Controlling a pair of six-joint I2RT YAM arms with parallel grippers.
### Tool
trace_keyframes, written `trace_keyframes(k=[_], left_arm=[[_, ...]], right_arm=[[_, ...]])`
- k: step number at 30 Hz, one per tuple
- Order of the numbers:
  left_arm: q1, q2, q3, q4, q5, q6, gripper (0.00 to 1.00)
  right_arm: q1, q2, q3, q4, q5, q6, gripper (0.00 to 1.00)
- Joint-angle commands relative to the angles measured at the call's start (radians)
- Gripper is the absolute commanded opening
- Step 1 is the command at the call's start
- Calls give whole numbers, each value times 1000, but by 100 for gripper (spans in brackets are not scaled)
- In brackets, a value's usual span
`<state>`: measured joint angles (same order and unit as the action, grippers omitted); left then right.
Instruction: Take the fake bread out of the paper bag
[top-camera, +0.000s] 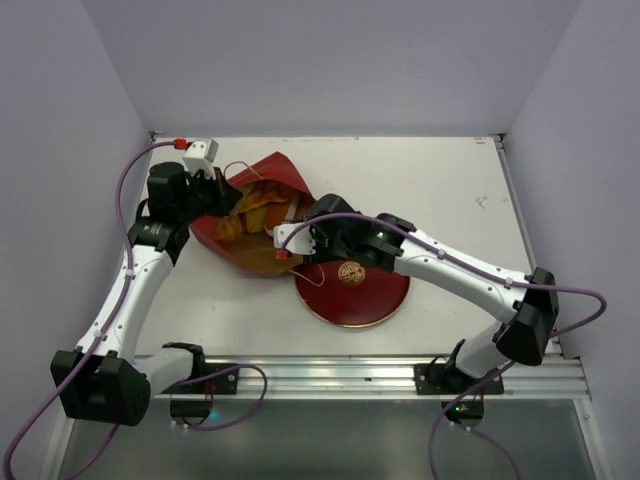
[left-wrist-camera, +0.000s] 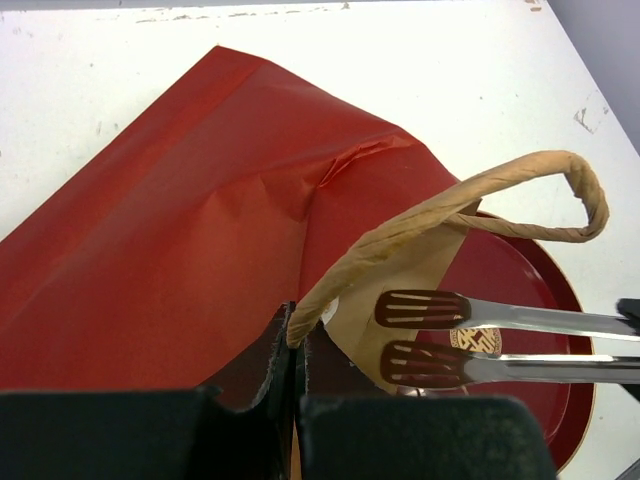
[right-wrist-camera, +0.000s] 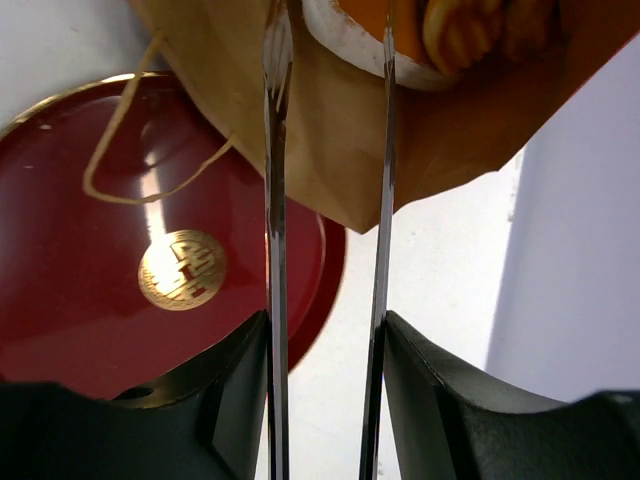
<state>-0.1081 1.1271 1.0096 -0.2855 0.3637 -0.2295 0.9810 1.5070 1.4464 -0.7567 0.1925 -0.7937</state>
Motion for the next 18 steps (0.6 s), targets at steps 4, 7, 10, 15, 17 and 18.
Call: trace_keyframes(k=[4, 7, 10, 15, 17, 18], left_arm=[[-4, -24, 7, 8, 32, -42, 0], [-4, -26, 12, 5, 32, -44, 0], [-4, -24, 14, 5, 40, -47, 0], [-4, -21, 12, 5, 52, -50, 0], [-4, -23, 11, 5, 52, -51, 0], [-4, -23, 11, 3, 53, -50, 0]], right_arm=[[61, 62, -60, 187, 258, -122, 51], [70, 79, -76, 221, 285, -144, 51], [71, 88, -84, 241, 297, -159, 52], [74, 104, -101, 292, 320, -194, 52], [76, 114, -100, 292, 315, -196, 53], [76, 120, -96, 284, 314, -196, 53]])
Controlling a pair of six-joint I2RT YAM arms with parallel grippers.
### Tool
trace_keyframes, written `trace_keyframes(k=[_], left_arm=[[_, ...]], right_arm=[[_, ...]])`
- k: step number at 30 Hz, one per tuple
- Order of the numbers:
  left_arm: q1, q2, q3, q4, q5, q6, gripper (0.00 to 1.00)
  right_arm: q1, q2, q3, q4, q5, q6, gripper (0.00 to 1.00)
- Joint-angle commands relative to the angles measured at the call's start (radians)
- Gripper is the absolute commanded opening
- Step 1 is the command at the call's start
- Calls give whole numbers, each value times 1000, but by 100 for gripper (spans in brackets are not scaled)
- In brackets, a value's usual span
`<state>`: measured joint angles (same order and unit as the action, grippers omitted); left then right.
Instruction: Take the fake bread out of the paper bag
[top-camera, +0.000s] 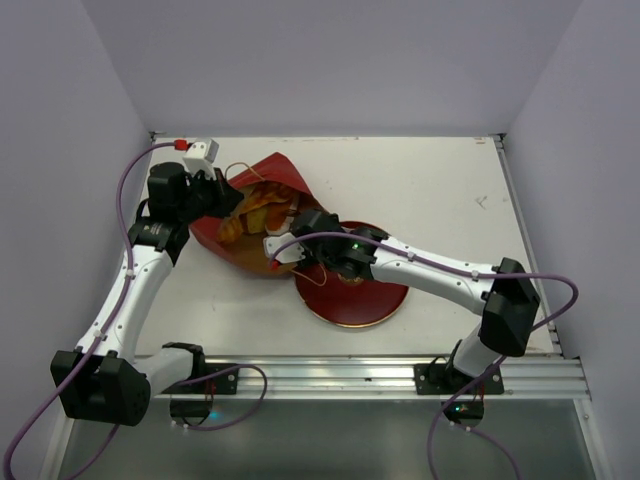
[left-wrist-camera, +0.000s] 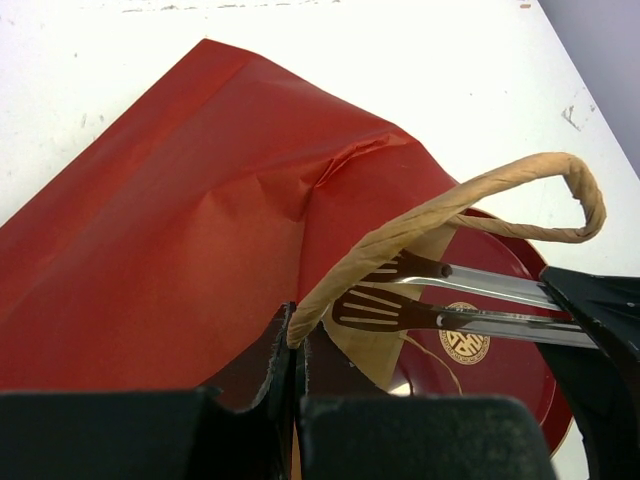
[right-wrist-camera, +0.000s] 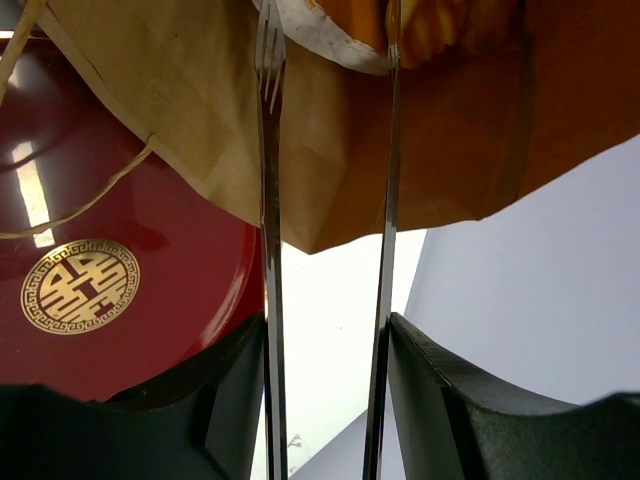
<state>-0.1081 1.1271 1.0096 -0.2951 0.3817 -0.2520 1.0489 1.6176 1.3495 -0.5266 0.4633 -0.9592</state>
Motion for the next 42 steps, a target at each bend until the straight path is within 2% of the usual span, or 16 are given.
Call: trace_keyframes(k=[1, 10, 21, 28, 42], left_arm=[[-4, -21, 12, 13, 36, -27, 0], [-4, -20, 18, 4, 39, -23, 0], [-4, -23, 26, -3, 51, -24, 0], [-4, -23, 27, -6, 49, -18, 0], [-2, -32, 40, -18, 51, -15, 0]], right_arm=[[10, 17, 0, 51, 40, -30, 53], [14, 25, -4, 36, 23, -24, 54], [16, 125, 11, 94, 57, -58, 54], [16, 117, 22, 79, 49, -52, 54], [17, 177, -23, 255, 163, -79, 52]])
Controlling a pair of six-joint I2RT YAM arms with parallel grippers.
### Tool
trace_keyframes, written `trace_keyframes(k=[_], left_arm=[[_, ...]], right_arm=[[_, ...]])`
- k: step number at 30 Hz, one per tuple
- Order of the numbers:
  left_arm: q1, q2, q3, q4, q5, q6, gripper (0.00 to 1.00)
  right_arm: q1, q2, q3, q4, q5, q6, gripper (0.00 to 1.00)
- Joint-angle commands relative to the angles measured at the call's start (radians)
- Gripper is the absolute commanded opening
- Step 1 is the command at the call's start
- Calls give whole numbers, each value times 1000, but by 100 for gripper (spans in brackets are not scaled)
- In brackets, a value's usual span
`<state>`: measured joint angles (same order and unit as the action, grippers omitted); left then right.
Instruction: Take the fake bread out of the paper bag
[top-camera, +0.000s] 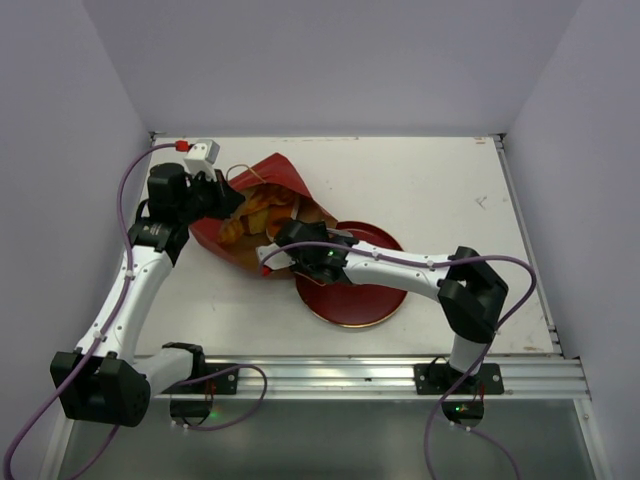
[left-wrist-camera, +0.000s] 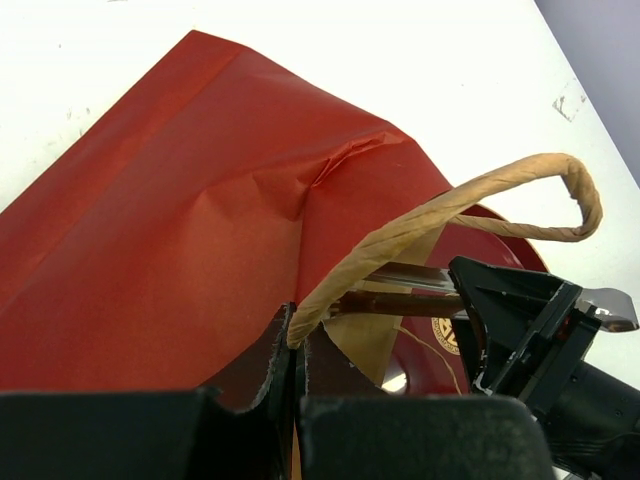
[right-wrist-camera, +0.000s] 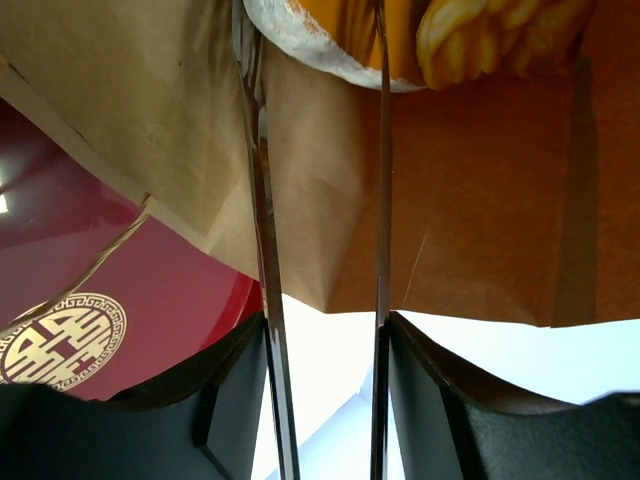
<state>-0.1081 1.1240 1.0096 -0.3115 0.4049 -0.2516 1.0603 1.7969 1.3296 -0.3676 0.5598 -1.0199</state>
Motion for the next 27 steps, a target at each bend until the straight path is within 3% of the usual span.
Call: trace_keyframes(k=[1, 4, 8, 14, 27], left_arm=[[-2, -29, 40, -1, 28, -15, 0], [-2, -24, 38, 3, 31, -20, 0], [-2, -26, 35, 6, 28, -21, 0], [-2, -18, 52, -14, -5, 15, 0], [-2, 11, 75, -5, -57, 29, 0]], right_arm=[[6, -4, -3, 98, 65, -17, 51], [6, -8, -6, 98, 60, -13, 43], [6, -22, -12, 84, 37, 4, 21], [4, -100, 2, 10, -53, 85, 2], [1, -367, -6, -220, -360, 216, 0]])
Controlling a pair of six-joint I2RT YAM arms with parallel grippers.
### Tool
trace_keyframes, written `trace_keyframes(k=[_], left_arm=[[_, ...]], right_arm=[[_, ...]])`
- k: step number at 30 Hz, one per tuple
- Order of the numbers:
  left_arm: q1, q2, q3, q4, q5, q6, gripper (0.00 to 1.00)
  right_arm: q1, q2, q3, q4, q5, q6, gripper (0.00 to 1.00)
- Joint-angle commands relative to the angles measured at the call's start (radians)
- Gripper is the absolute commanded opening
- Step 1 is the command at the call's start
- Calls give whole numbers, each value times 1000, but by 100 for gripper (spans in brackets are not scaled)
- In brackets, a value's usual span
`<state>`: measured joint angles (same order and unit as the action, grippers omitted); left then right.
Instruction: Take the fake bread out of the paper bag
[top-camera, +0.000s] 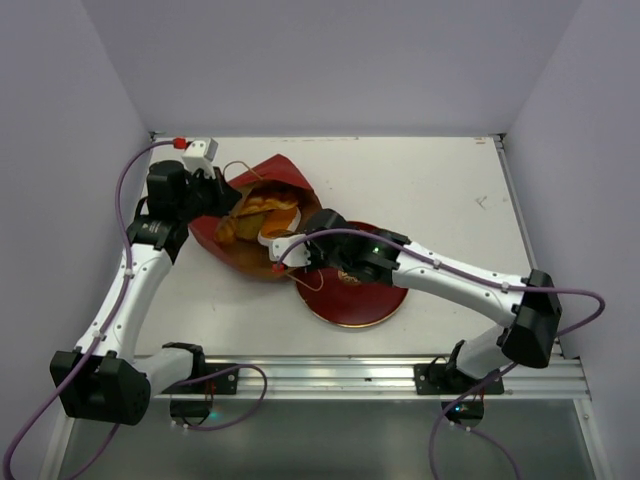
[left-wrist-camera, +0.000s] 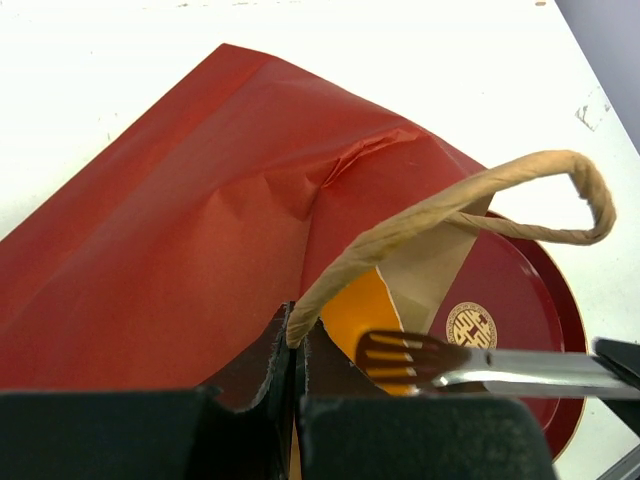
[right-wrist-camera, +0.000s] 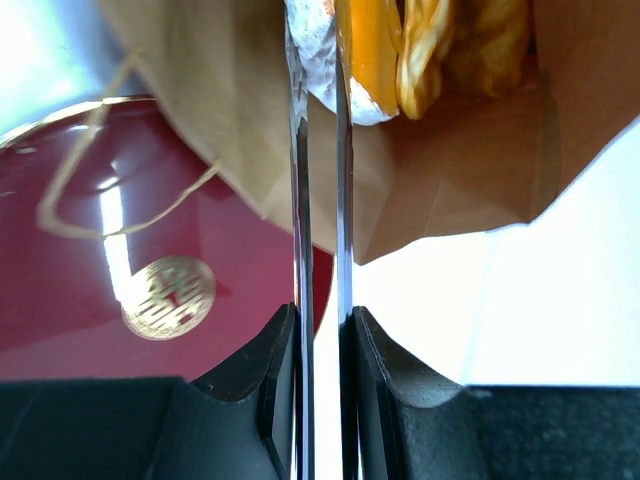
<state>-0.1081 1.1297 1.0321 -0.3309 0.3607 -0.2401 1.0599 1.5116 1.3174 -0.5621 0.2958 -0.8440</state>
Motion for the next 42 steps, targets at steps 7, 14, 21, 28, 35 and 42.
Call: trace_keyframes(k=[7, 14, 21, 28, 35, 42], left_arm=[[-2, 28, 75, 16, -25, 15, 0], [-1, 48, 91, 12, -46, 18, 0], [-1, 65, 120, 1, -63, 13, 0], [-1, 71, 138, -14, -97, 22, 0], [-1, 73, 167, -51, -155, 58, 0], [-1, 58, 169, -51, -177, 70, 0]], right_arm=[[-31, -182, -35, -99, -165, 42, 0], [-66, -272, 20, -217, -291, 65, 0], [-149, -375, 84, -321, -451, 83, 0], [-212, -496, 118, -401, -462, 88, 0], [-291, -629, 30, -446, -315, 34, 0], [-345, -714, -138, -461, -255, -4, 0]])
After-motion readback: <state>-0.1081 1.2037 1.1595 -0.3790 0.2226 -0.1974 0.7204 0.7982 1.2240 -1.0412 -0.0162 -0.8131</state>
